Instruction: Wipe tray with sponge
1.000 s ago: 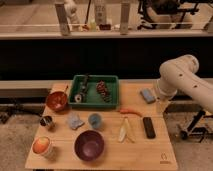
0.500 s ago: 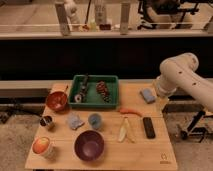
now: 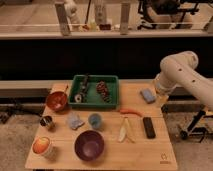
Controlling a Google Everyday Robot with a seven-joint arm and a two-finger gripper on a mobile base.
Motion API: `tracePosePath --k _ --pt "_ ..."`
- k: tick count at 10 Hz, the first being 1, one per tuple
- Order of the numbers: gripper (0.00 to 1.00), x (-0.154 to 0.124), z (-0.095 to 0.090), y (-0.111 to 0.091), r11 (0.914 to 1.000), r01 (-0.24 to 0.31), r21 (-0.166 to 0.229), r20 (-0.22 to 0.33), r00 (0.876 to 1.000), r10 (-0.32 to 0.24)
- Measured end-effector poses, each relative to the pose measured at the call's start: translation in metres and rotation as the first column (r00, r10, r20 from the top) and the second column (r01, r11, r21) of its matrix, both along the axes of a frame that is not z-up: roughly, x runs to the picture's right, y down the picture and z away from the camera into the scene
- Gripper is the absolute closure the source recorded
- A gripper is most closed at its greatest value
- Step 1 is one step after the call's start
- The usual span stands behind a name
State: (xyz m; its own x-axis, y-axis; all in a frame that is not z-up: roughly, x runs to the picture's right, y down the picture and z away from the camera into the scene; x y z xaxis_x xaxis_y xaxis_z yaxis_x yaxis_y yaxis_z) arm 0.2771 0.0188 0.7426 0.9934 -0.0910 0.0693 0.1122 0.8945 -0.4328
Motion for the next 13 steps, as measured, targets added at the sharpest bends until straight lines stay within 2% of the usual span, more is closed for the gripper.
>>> tracePosePath --k 8,10,13 --pt "0.2 -0.001 0.033 -0.033 0.999 0.039 0.024 0.044 0.998 -0.04" --pt "0.2 0.004 0.038 -0.036 0.9986 0.045 0.027 0.041 0.998 -0.046" --pt "0.2 0.003 0.058 -0.043 0.9981 0.05 0.036 0.05 0.997 -0.051"
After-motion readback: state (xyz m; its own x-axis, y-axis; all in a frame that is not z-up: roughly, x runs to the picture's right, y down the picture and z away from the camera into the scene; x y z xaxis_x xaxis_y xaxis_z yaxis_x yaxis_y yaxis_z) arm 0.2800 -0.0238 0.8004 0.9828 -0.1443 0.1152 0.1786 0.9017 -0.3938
